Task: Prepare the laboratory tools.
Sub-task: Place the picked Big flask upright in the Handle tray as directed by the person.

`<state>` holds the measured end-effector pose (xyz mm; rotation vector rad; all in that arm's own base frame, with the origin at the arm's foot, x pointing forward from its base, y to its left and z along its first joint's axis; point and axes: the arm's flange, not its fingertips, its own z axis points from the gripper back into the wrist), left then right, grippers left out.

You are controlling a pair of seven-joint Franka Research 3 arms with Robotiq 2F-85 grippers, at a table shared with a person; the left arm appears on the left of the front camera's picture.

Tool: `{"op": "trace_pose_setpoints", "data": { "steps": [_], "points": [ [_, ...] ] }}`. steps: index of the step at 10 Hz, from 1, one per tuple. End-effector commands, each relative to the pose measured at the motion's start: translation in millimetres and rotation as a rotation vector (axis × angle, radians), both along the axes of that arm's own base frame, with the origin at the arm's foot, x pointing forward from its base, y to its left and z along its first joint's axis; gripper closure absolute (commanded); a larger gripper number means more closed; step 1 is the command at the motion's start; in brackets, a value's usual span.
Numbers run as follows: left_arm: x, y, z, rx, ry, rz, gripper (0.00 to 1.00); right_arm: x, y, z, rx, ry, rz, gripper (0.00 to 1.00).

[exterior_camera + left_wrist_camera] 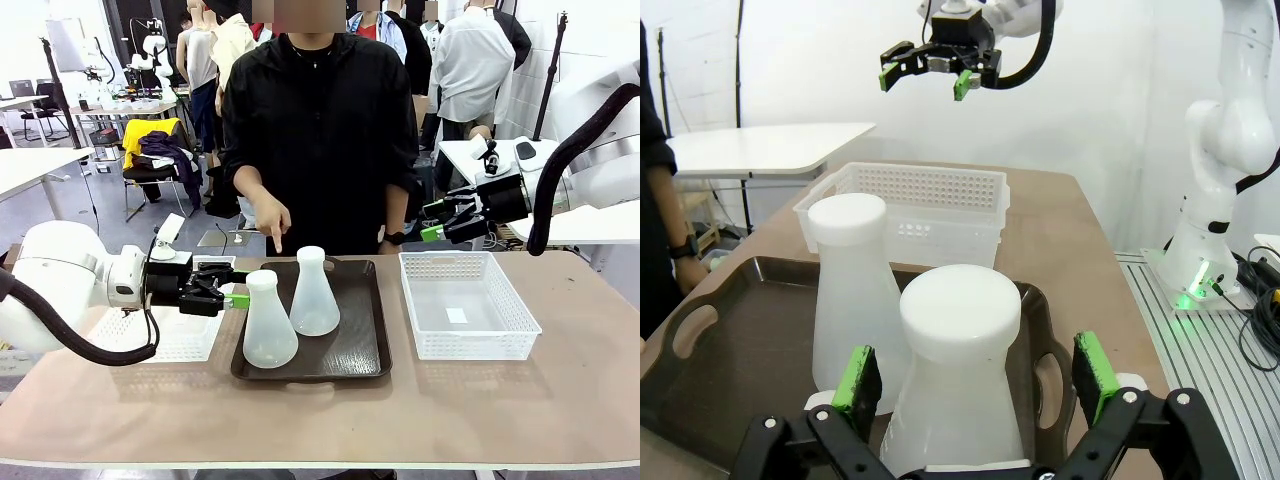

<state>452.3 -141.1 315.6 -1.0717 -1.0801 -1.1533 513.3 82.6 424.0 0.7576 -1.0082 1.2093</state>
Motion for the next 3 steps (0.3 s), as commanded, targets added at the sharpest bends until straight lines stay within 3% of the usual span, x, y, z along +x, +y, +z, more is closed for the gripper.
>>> {"op": "trace_pose_setpoints", "data": {
  "steps": [1, 3],
  "points": [
    [0.7, 0.8, 1.0, -0.002, -0.009, 0.0, 0.0, -0.8, 0.1, -0.3, -0.004, 0.001, 0.003, 0.0],
    [0.7, 0.8, 1.0, -0.002, -0.009, 0.0, 0.0, -0.8, 0.1, -0.3, -0.004, 0.001, 0.003, 0.0]
  ]
}}
